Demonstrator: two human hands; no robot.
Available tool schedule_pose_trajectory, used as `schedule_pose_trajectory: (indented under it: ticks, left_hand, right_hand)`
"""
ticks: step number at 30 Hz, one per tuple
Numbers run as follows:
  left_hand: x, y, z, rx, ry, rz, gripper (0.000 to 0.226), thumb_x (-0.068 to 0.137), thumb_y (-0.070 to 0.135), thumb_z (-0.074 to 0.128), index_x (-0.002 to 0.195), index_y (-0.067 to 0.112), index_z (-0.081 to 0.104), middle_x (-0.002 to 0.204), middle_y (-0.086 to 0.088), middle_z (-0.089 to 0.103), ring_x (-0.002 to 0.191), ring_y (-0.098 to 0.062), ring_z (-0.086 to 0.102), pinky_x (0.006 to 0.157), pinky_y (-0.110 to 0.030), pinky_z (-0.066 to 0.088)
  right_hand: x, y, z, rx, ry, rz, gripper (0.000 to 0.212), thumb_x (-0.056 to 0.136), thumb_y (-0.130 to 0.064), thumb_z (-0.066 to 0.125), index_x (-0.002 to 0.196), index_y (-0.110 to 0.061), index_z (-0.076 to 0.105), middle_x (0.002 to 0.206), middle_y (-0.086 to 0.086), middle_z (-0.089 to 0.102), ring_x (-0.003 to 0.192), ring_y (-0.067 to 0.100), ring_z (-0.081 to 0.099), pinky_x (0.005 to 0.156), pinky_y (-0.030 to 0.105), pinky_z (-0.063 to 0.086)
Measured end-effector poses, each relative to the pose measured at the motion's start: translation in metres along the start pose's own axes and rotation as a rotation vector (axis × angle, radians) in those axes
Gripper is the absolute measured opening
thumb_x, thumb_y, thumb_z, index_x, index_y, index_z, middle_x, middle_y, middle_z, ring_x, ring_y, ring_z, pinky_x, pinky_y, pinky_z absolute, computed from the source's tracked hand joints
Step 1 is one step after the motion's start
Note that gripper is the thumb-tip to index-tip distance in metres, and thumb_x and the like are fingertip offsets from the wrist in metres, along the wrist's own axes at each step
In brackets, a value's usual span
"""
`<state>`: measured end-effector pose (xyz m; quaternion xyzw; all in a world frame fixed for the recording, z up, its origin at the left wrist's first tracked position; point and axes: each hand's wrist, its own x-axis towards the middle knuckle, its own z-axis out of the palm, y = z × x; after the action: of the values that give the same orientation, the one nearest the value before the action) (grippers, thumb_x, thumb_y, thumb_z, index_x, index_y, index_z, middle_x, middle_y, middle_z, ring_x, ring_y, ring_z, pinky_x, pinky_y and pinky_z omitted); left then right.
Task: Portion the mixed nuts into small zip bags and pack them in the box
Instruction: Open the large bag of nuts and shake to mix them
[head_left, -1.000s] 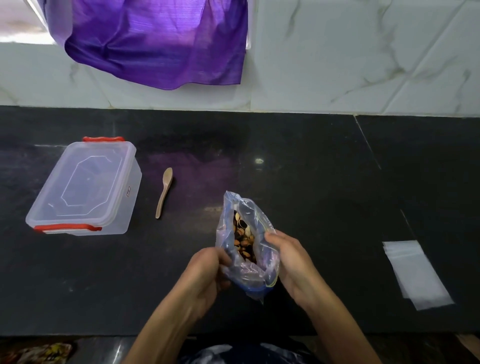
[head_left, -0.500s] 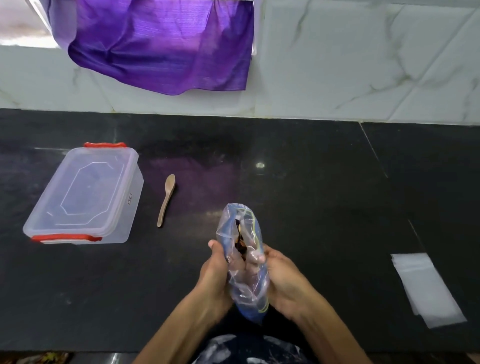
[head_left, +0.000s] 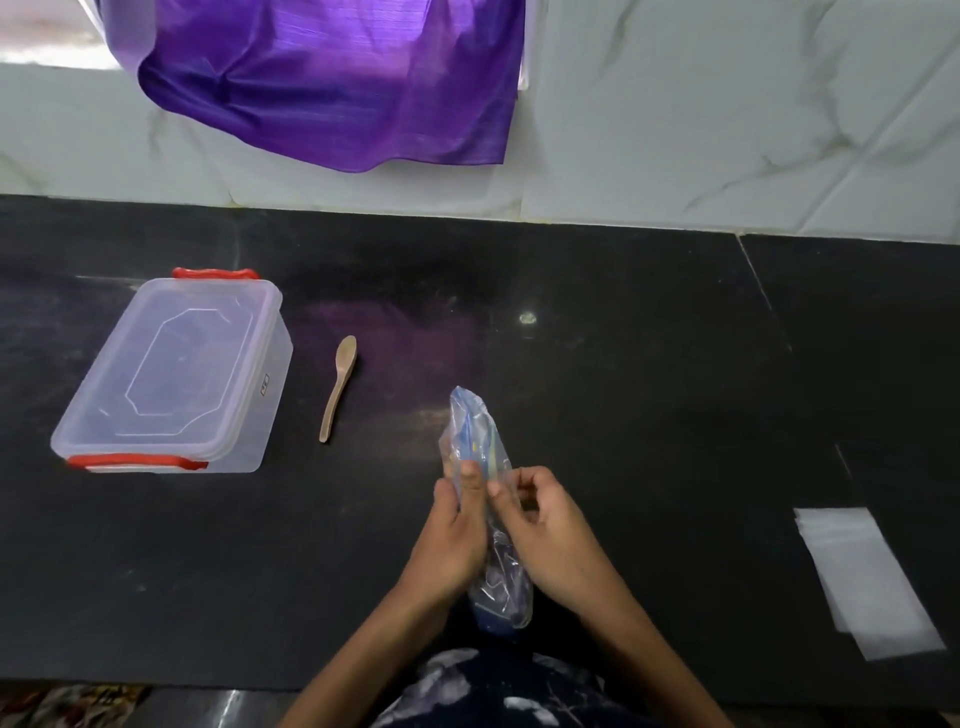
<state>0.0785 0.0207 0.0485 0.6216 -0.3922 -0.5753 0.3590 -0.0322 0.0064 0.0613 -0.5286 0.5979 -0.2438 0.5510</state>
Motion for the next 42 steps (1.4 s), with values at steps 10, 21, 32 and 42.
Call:
schedule_pose_trajectory:
  ticks: [10, 21, 32, 42]
  left_hand:
    - [0.012, 0.004, -0.010, -0.297, 0.115, -0.361, 0.072, 0.099, 0.054, 0.019, 0.082, 0.001, 0.064, 0.095, -0.024, 0.071, 0.092, -0.033, 0.067, 0.090, -0.040, 0.050]
    - [0.017, 0.048, -0.016, 0.667, 0.283, 0.383, 0.063, 0.089, 0.041, 0.060, 0.144, 0.027, 0.031, 0.134, 0.009, 0.041, 0.120, -0.008, 0.042, 0.101, -0.033, 0.038]
    - [0.062, 0.064, -0.017, 0.899, 0.186, 0.320, 0.020, 0.100, 0.017, 0.043, 0.097, 0.011, 0.062, 0.091, -0.004, 0.064, 0.082, -0.022, 0.060, 0.067, -0.030, 0.045]
    - [0.065, 0.067, -0.012, -0.062, 0.008, -0.253, 0.040, 0.100, 0.028, 0.046, 0.083, -0.001, 0.068, 0.059, -0.007, 0.064, 0.050, -0.014, 0.060, 0.059, -0.025, 0.052]
  right_hand:
    - [0.007, -0.001, -0.013, 0.366, 0.109, 0.252, 0.031, 0.100, -0.005, 0.035, 0.077, -0.007, 0.056, 0.060, 0.001, 0.058, 0.055, 0.009, 0.054, 0.054, 0.021, 0.047]
    - [0.016, -0.017, -0.025, -0.326, 0.195, -0.248, 0.057, 0.087, -0.061, 0.040, 0.134, -0.028, 0.037, 0.121, -0.015, 0.043, 0.108, 0.001, 0.048, 0.088, 0.023, 0.045]
    - [0.061, -0.020, -0.031, -0.541, 0.181, -0.229, 0.026, 0.101, -0.024, 0.039, 0.093, -0.015, 0.062, 0.083, 0.001, 0.064, 0.077, 0.019, 0.061, 0.066, 0.032, 0.045]
    - [0.060, -0.031, -0.041, -0.019, 0.088, -0.073, 0.023, 0.101, -0.029, 0.039, 0.106, -0.018, 0.058, 0.094, -0.010, 0.062, 0.088, 0.000, 0.059, 0.070, 0.009, 0.046]
